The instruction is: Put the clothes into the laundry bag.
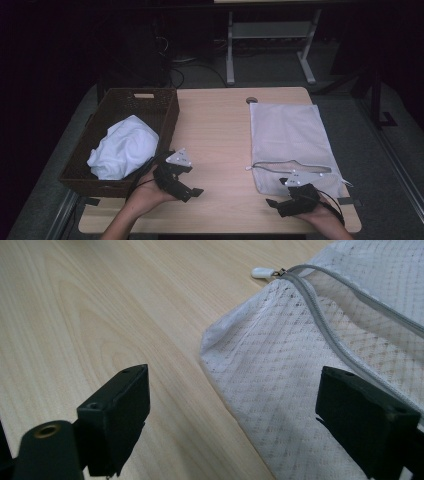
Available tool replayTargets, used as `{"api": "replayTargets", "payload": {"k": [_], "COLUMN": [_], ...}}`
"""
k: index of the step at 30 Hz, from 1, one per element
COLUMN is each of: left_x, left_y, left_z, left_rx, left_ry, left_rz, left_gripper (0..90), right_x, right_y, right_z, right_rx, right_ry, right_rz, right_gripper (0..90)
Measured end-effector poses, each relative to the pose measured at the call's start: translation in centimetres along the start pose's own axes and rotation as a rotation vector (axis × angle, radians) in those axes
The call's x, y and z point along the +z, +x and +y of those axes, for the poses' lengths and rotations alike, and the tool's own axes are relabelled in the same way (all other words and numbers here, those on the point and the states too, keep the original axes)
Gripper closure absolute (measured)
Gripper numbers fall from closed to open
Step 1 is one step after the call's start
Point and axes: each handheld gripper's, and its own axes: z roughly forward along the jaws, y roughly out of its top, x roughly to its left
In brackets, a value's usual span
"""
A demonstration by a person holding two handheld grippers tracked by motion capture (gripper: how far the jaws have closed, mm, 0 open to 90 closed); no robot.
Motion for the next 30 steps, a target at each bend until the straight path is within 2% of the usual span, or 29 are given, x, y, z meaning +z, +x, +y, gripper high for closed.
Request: {"api": "replayTargets", "payload": {"k": [3,6,16,22,30], "left_x": [-0.7,-1.4,-3.3,-4.5,-6.3], "left_y": [0.5,1.1,2.2,3.3,5.1], "left_z": [0.7,1.3,3.0,3.4,3.5], "left_rx": [0.012,0.0,0.031,0.023,-0.008], "left_ry": [0.014,0.007,0.046,0.065,0.075], "left_rz": [0.005,-0.003,0.031,0.061,0.104], "left_gripper": [13.3,13.4,13.6,13.7,13.7], "right_x": [0.0,-0.2,-0.3,-0.3,-0.3], "right_y": [0.0,0.0,-0.2,-0.2,-0.3], "right_z": [0.0,0.0,-0.1,-0.1,-0.1], "right_rx": [0.0,0.002,0.007,0.007,0.006], "right_ry": [-0.003,-0.006,-0.015,-0.011,-0.012], "right_rz": [-0.001,-0.002,-0.004,-0.004,-0.004], "right_gripper": [13.9,13.9,13.9,13.9,13.9]}}
